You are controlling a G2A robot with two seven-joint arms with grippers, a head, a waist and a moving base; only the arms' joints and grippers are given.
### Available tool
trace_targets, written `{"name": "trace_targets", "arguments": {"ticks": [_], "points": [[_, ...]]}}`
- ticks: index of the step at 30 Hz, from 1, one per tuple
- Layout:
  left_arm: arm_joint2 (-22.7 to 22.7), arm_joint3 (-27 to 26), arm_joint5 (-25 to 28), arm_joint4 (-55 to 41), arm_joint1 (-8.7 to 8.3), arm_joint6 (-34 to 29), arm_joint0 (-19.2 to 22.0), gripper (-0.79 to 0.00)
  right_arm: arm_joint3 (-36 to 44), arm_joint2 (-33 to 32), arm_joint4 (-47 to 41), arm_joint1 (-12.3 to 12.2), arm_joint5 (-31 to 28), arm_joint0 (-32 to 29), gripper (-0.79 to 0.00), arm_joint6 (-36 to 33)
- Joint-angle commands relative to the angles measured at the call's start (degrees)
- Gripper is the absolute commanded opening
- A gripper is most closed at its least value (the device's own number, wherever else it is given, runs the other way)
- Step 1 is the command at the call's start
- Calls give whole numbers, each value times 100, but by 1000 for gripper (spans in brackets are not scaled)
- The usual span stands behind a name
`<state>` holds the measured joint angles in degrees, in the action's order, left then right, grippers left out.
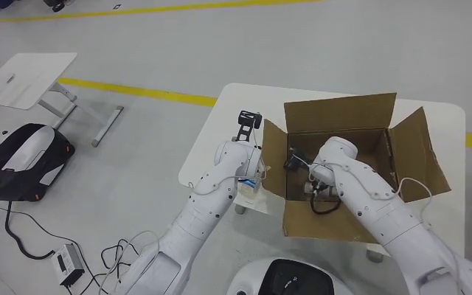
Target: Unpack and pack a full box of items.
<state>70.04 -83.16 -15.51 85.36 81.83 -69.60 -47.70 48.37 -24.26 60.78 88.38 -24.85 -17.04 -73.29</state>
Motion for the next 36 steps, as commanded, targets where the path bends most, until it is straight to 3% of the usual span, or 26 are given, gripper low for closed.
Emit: {"name": "trace_targets", "arguments": {"ticks": [1,7,15,24,27,28,32,34,36], "points": [[0,0,0,0,0,0,0,0,84,19,32,-15,-209,-52,0,-92],[0,0,0,0,0,0,0,0,-70,65,220,2,-360,-186,-55,129],[0,0,0,0,0,0,0,0,-444,63,373,117,-243,-204,-286,569],[0,0,0,0,0,0,0,0,-804,78,497,241,-251,-241,-382,800],[0,0,0,0,0,0,0,0,-893,52,475,279,-254,-236,-456,825],[0,0,0,0,0,0,0,0,-917,52,491,290,-255,-232,-517,818],[0,0,0,0,0,0,0,0,-998,-3,458,326,-223,-225,-643,851],[0,0,0,0,0,0,0,0,-1025,-33,462,337,-196,-215,-785,869],[0,0,0,0,0,0,0,0,-1024,-79,436,341,-185,-208,-785,893]]}}
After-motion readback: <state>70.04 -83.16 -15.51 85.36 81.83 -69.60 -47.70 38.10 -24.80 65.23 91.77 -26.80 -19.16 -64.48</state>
